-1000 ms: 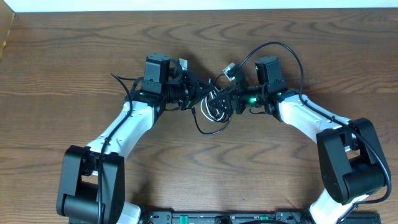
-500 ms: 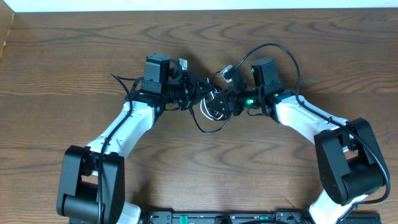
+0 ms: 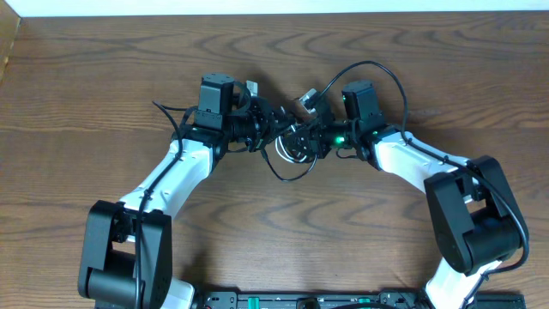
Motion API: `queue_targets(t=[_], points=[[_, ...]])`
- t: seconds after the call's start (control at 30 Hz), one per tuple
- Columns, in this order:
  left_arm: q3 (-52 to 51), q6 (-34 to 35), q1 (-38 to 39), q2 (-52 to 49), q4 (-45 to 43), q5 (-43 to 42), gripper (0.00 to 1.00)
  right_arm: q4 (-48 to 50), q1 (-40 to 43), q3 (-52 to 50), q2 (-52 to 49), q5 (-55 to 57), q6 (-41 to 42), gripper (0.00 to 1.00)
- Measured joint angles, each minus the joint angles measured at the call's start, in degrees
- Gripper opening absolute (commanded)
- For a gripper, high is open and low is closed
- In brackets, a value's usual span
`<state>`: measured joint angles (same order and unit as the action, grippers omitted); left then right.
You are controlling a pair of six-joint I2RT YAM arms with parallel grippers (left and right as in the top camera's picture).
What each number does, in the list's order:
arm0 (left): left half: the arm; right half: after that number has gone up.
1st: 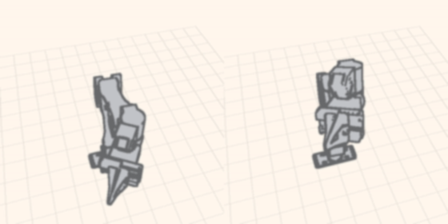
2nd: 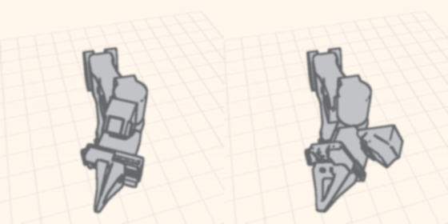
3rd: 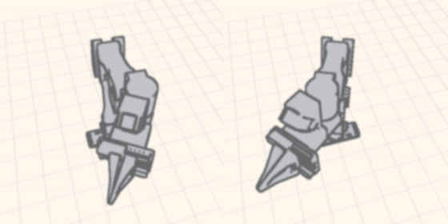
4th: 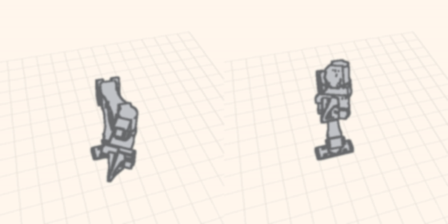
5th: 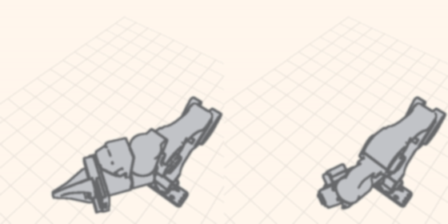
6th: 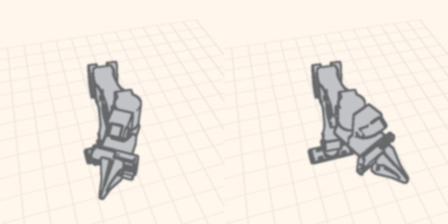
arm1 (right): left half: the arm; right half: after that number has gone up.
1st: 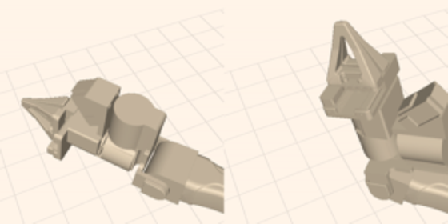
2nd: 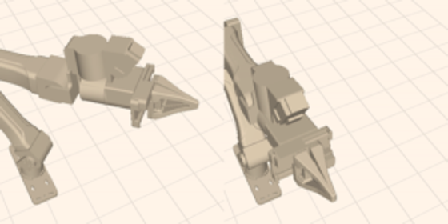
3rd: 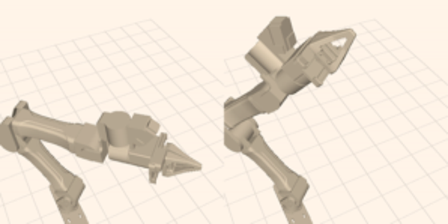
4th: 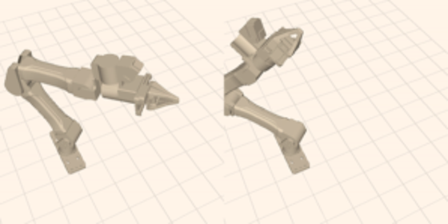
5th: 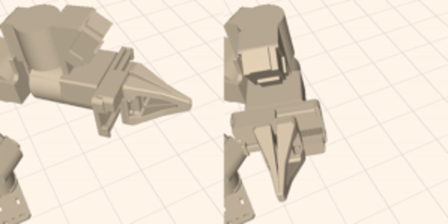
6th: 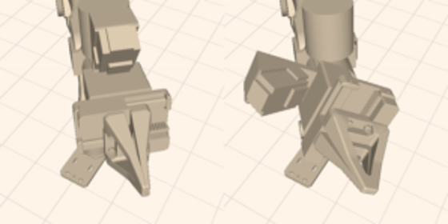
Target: Untangle cables
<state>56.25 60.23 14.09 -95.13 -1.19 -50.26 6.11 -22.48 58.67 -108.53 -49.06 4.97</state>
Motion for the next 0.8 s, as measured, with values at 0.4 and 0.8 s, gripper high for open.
queue_targets(t=[0.4, 0.8], points=[[0.0, -2.7, -0.1, 0.0, -0.2, 1.5, 0.08, 0.7, 0.8, 0.0, -0.3, -0.2, 4.2, 0.01], [0.0, -11.8, -0.1, 0.0, 4.3, 7.6, 0.54, 0.7, 3.2, 0.0, -0.5, -2.3, 6.2, 0.01]])
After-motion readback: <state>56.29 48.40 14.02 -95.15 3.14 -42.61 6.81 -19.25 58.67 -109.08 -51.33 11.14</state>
